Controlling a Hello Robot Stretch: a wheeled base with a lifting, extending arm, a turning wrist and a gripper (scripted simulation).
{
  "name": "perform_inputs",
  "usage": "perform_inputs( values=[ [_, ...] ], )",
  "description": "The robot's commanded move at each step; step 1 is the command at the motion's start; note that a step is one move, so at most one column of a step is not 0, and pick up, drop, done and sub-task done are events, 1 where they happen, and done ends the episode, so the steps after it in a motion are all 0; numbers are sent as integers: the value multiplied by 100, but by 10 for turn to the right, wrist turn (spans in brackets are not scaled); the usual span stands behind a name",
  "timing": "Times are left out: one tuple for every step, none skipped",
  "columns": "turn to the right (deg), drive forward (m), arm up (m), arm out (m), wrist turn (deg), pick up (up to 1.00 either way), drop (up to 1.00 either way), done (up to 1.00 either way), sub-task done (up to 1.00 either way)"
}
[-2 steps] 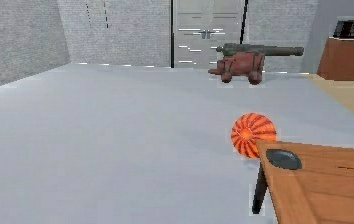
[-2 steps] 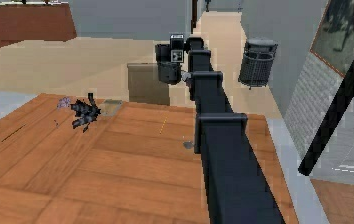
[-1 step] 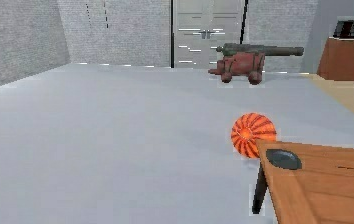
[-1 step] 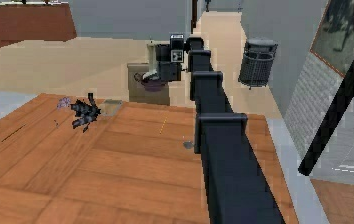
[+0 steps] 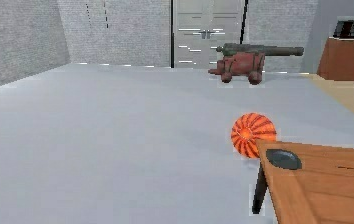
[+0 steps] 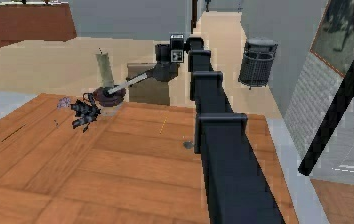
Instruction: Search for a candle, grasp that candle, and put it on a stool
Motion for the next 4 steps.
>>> perform_inputs(
  values=[
    [0,0,0,0,-450,0,0,0,0],
    [0,0,0,0,-270,0,0,0,0],
    [0,0,0,-42,0,0,0,0,0],
    [-450,0,0,0,0,0,0,0,0]
  ],
)
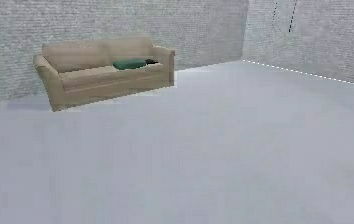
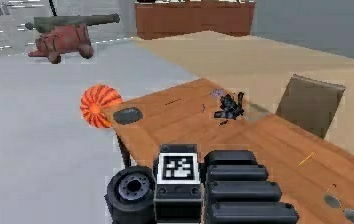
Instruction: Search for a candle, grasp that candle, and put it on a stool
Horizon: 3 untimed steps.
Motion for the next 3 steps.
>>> perform_inputs(
  values=[
    [-330,0,0,0,0,0,0,0,0],
    [0,15,0,0,0,0,0,0,0],
    [450,0,0,0,0,0,0,0,0]
  ],
)
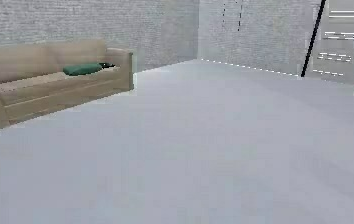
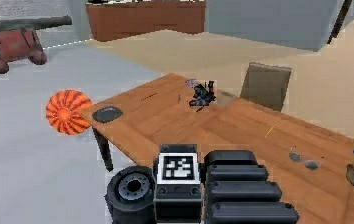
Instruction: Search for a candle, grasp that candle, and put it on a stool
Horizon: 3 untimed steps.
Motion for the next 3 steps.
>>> perform_inputs(
  values=[
    [390,0,0,0,0,0,0,0,0],
    [0,100,0,0,0,0,0,0,0],
    [60,0,0,0,0,0,0,0,0]
  ],
)
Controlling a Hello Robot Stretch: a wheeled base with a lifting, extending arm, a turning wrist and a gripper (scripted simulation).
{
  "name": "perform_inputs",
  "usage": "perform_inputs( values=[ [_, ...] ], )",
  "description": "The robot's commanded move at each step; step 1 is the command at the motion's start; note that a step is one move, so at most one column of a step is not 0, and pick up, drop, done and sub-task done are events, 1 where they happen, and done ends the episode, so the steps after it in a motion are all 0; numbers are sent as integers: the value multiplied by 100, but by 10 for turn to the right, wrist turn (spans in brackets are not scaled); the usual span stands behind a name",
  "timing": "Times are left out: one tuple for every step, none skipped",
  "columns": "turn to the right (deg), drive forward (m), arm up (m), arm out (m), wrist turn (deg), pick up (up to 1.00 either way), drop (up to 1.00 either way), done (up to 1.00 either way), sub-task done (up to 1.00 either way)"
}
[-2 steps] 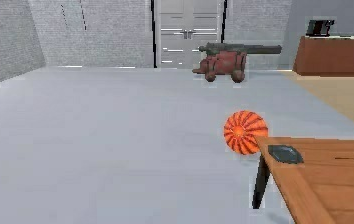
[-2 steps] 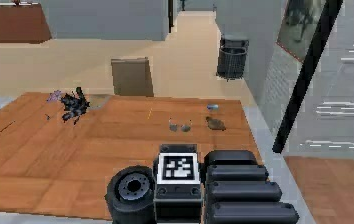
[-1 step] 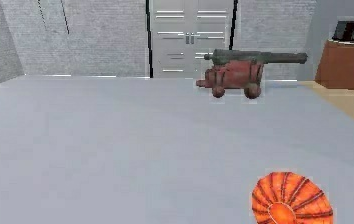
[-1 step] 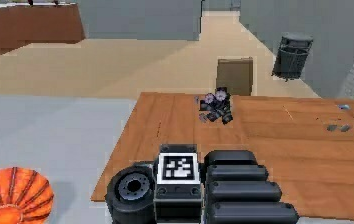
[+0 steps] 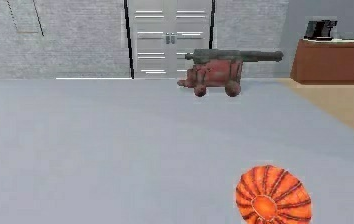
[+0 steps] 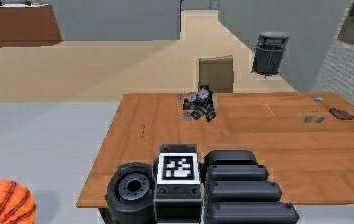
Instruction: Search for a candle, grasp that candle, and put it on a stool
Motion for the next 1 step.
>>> perform_inputs(
  values=[
    [0,65,0,0,0,0,0,0,0]
  ],
)
